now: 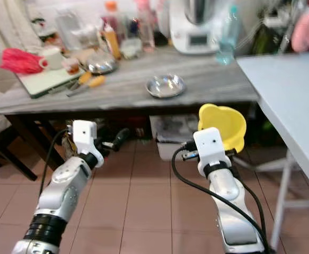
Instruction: Setting the table
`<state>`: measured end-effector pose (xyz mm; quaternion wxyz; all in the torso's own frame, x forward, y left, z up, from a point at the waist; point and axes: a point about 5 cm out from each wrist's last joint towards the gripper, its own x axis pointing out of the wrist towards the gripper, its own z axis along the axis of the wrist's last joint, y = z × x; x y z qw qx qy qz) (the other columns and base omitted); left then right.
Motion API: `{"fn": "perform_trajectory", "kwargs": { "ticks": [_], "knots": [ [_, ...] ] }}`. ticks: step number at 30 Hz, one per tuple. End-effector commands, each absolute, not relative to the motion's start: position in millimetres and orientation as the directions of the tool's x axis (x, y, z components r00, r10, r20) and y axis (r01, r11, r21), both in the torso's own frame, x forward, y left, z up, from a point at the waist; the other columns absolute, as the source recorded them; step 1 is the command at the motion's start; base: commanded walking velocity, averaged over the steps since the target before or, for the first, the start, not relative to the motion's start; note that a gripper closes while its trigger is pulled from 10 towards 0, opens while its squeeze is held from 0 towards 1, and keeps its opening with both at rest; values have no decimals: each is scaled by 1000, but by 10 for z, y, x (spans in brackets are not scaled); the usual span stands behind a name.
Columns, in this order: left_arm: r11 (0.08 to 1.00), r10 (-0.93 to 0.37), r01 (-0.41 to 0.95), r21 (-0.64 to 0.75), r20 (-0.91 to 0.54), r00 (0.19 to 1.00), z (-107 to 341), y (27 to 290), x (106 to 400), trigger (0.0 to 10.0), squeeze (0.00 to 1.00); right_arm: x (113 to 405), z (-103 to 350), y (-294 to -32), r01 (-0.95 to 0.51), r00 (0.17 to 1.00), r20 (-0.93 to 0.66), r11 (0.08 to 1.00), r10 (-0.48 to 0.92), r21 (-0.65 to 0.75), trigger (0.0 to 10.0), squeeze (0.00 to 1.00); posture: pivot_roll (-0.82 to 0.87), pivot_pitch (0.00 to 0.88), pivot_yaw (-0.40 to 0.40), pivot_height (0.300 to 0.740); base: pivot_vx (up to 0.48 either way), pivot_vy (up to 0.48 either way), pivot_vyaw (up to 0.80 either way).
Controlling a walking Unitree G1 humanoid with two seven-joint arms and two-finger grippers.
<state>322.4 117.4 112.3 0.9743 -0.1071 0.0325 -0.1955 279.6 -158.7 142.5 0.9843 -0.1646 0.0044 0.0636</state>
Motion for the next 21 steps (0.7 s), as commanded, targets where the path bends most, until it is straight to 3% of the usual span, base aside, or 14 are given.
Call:
{"fn": "perform_trajectory", "kwargs": {
  "ticks": [1,21],
  "knots": [
    [919,-347,334,-209,-28,937,1119,1317,3225,10000,0,2806,1455,-1485,-150,988,-15,937,153,-316,10000,0,-116,0,103,740,424,0,0],
    [917,-350,337,-214,-24,936,1123,1287,3216,10000,0,2831,1517,-1470,-157,985,12,921,172,-356,10000,0,-115,0,106,740,414,0,0]
  ]
}}
